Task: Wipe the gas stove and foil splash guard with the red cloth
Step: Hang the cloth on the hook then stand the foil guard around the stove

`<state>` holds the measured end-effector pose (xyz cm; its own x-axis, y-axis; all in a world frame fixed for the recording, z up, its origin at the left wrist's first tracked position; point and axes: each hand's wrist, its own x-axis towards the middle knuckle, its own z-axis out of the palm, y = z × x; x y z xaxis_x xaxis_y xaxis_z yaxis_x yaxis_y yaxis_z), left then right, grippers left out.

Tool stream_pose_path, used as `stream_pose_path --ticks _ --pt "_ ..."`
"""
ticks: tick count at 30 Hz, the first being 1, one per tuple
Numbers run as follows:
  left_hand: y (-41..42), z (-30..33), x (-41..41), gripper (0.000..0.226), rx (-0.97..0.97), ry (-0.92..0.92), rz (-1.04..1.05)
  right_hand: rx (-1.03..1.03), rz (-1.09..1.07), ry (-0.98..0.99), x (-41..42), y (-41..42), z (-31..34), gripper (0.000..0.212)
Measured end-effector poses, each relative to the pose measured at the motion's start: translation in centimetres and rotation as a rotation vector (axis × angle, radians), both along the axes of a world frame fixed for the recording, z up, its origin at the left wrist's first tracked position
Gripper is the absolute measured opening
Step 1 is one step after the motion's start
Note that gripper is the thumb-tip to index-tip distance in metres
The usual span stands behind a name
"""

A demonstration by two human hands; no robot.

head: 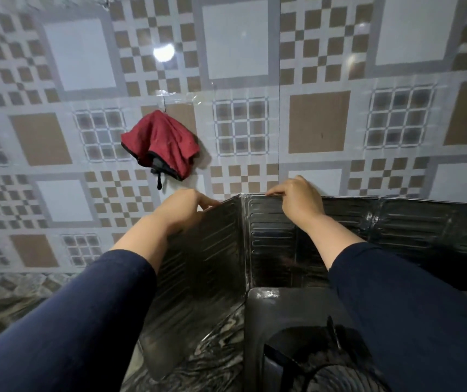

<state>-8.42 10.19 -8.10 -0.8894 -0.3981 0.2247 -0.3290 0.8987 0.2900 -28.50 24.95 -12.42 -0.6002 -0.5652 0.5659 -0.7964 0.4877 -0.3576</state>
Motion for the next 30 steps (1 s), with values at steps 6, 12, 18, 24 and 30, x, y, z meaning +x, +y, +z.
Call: stream_pose_path --ticks 6,12,18,24,30 --pt "1.6 0.0 -0.6 0.046 0.068 -0.045 0.051 0.003 0.025 -0.03 -0.9 1.4 0.1 0.053" --pt "3.8 0.9 -1.7 0.042 0.272 -0.047 0.029 -0.011 0.028 -0.047 -1.6 2.1 0.3 0.049" --pt "5.0 0.2 -1.7 0.036 0.602 0.089 0.038 -0.023 0.002 -0.025 -1.3 1.3 0.2 0.044" --pt "6.1 -1.5 -1.7 0.04 0.809 0.237 0.055 -0.013 -0.02 -0.01 -1.3 1.2 0.4 0.045" --pt "7.3 -2.1 -2.3 0.042 0.888 0.284 0.058 0.003 -0.07 -0.042 -1.7 1.8 0.4 0.05"
